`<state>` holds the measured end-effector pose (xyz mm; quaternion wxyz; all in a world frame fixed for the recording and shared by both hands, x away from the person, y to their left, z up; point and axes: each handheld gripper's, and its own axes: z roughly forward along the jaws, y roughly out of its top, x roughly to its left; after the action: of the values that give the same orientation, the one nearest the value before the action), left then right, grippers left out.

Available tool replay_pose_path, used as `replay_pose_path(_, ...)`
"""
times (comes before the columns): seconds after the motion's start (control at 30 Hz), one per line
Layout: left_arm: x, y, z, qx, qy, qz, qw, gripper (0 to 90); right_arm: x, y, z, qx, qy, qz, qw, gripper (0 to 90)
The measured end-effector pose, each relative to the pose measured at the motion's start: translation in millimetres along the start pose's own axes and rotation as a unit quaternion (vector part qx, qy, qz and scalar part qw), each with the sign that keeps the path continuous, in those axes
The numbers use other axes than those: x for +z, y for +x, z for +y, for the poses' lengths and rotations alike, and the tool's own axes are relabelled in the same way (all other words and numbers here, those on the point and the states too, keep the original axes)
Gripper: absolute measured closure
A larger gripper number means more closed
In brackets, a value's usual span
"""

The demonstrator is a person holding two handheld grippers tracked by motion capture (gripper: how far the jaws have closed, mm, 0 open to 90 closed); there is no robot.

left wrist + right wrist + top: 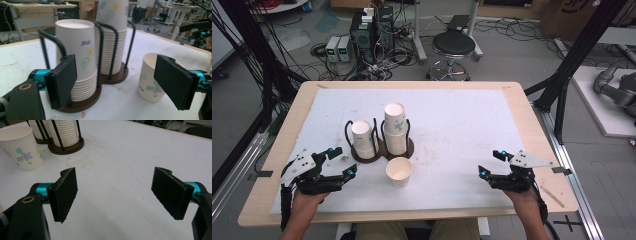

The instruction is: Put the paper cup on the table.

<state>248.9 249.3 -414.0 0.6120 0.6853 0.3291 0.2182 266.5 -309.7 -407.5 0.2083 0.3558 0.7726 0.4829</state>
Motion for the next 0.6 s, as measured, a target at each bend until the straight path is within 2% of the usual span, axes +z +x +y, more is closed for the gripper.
replay_pose_path(0.4,-6.7,4.9,-1.1,-0.004,-0.011,0.013,0.9998,19.0,-7.0,2.4,-1.2,0.002,-0.009,-0.016,0.9998,21.7)
replay_pose_path(0.6,-8.1,2.9,-1.5,-0.001,-0.01,0.01,0.9999,19.1,-11.0,6.5,-1.4,0.002,-0.007,-0.02,0.9998,21.7)
